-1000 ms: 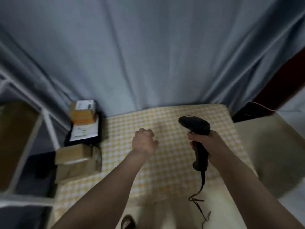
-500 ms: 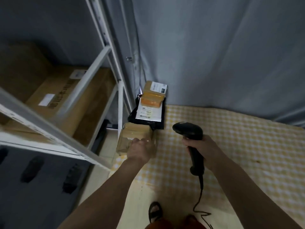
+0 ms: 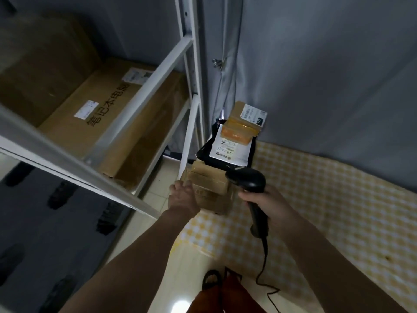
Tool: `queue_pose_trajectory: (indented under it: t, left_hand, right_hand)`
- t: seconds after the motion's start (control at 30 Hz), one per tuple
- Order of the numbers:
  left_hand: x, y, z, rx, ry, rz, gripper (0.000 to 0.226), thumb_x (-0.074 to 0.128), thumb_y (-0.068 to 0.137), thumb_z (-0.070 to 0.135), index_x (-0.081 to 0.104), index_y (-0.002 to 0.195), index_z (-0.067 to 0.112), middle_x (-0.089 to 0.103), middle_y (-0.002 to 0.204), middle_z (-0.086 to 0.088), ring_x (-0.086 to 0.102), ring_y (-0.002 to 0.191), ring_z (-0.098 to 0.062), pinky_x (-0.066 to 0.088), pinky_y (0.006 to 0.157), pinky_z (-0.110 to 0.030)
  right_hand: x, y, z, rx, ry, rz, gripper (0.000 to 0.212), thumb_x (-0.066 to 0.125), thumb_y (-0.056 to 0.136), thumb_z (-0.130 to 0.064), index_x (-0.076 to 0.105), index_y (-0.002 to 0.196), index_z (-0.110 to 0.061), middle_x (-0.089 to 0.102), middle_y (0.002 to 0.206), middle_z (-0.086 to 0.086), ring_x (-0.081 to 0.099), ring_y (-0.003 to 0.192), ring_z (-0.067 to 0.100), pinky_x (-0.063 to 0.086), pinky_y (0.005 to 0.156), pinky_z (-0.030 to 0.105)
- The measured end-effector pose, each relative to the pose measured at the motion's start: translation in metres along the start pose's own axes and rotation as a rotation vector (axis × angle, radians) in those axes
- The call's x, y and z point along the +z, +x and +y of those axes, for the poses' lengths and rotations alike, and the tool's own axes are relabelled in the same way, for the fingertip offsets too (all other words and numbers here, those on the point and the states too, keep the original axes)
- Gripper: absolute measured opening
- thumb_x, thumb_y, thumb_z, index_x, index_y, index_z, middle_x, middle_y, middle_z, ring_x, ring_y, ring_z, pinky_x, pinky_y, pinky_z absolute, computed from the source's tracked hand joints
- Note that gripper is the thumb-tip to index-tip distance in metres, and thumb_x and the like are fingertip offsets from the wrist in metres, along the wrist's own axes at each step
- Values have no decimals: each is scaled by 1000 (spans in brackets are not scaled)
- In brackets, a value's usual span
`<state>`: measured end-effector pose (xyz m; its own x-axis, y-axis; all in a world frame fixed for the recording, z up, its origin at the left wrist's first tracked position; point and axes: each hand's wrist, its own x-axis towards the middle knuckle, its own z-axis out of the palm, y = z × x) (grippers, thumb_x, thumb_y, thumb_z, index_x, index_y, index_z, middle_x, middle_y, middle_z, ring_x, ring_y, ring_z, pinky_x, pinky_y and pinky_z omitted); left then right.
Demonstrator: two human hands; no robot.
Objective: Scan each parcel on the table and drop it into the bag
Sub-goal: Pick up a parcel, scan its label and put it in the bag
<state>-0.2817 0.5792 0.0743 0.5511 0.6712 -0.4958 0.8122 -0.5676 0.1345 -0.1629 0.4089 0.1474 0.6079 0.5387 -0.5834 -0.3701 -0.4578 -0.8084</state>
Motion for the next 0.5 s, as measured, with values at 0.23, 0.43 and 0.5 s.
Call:
queue_pose_trajectory:
  t: [0.23,0.43,0.5]
  left_hand:
    - [10,50,4,41,183,78,87,70,79,23,16,147,22,27,140,-11,34,126,-27,50,90,-36]
    - [15,96,17,121,225,88,89,70,77,10,16,147,18,23,143,-5,30,131,-25,49,94,-33]
    - [16,109,20,207,248,101,87,71,75,9,21,146,21,26,143,-4,32,131,-25,48,92,-34]
  right_hand:
    - [6,37,3,68,12,0,10,73,80,-9,67,79,-17,61,70,0,57,71,16,41,68,27]
    - [12,62,6,170,57,21,23,75,79,-10,65,99,-15,59,77,-3,55,77,15,40,66,27]
    - [16,69,9,187,67,60,24,77,77,-12,67,100,-14,62,82,0,58,85,22,42,74,32]
